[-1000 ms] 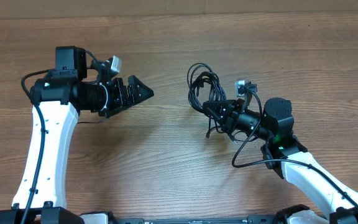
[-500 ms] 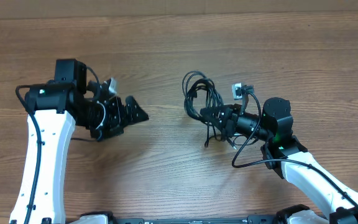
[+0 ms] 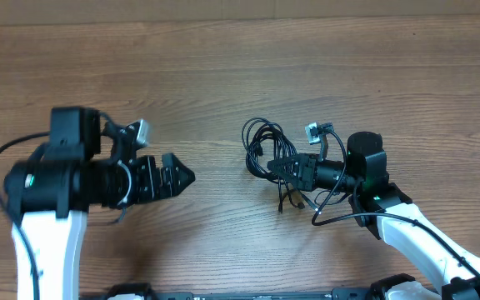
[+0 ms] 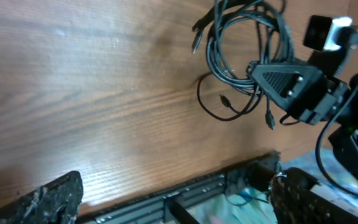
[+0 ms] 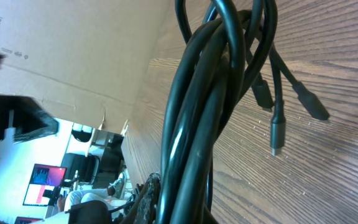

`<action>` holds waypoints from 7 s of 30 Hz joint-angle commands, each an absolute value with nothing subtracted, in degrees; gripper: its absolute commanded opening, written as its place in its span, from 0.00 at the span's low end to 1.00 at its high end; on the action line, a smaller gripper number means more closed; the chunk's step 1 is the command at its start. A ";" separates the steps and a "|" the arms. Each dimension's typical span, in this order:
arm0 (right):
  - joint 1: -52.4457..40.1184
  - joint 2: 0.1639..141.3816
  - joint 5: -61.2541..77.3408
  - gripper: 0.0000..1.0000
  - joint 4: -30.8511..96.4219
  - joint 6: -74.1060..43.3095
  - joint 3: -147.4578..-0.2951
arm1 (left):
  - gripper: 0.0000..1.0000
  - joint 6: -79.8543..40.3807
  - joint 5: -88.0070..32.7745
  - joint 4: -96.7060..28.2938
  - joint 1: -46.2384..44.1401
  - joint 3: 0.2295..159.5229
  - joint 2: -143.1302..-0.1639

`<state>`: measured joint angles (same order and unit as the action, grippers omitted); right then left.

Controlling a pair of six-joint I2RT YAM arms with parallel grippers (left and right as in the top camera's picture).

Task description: Untangle cables

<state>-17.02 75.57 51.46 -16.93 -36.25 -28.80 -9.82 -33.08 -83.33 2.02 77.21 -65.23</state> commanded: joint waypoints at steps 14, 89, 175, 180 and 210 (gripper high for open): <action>-17.34 75.40 52.80 0.04 -19.44 -36.91 -29.32 | 1.00 -18.55 -29.56 -64.29 2.24 50.76 -41.80; -34.06 75.46 23.92 0.25 -13.69 -38.24 -29.32 | 0.04 -42.46 -37.41 -2.70 -14.22 38.63 -71.85; -34.06 69.25 24.34 0.04 -13.17 -51.22 -29.32 | 0.31 -18.46 -45.69 -12.56 -10.94 38.89 -70.02; -33.89 69.23 23.20 0.09 -8.08 -50.15 -29.32 | 0.04 -20.23 -40.95 -8.93 -10.85 38.89 -69.97; -29.98 69.23 23.49 0.44 -11.09 -32.45 -29.34 | 0.04 -7.27 -63.44 -9.82 -1.93 38.87 -69.97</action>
<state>-30.00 69.34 21.37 -10.70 -35.03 -29.19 -9.87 -61.21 -10.02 -1.17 37.95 -70.91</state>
